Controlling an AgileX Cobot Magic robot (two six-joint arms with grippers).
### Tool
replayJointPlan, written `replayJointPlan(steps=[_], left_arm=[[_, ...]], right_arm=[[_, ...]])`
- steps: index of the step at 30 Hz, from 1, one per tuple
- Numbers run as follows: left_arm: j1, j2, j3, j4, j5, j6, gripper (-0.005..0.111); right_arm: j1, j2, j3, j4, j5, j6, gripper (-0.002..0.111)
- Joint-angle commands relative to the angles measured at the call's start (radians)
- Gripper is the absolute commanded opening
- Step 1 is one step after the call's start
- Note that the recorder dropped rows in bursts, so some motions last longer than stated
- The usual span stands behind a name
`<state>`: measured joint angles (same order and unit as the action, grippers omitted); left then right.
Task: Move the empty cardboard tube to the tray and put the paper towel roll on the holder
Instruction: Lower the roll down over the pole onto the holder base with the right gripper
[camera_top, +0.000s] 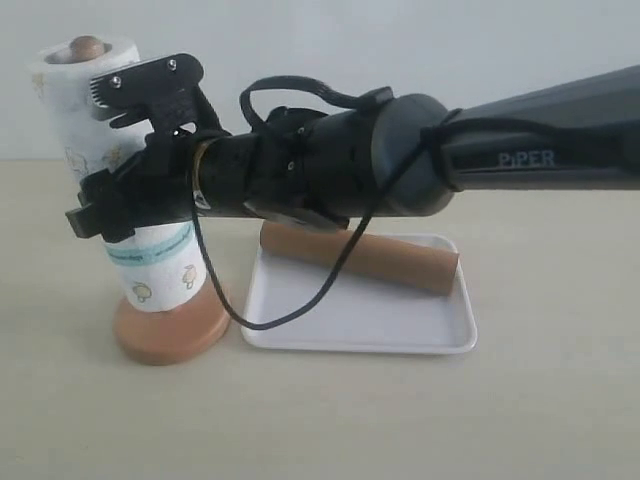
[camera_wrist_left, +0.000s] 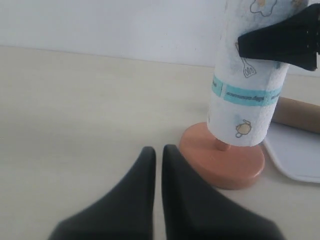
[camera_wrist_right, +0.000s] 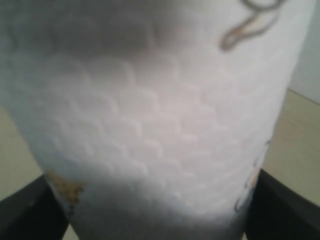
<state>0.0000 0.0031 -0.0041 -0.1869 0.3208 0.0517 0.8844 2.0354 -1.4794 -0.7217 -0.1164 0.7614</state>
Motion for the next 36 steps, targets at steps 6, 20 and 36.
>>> replayJointPlan(steps=[6, 20, 36], left_arm=[[-0.001, -0.003, 0.004, -0.007, -0.005, -0.007, 0.004], [-0.001, -0.003, 0.004, -0.007, -0.005, -0.007, 0.004], [-0.001, -0.003, 0.004, -0.007, -0.005, -0.007, 0.004]], right_arm=[[-0.030, 0.042, 0.004, 0.009, 0.001, -0.033, 0.000], [-0.030, 0.055, 0.004, 0.009, 0.116, -0.124, 0.014], [-0.027, 0.018, 0.004, 0.009, 0.219, -0.113, 0.105]])
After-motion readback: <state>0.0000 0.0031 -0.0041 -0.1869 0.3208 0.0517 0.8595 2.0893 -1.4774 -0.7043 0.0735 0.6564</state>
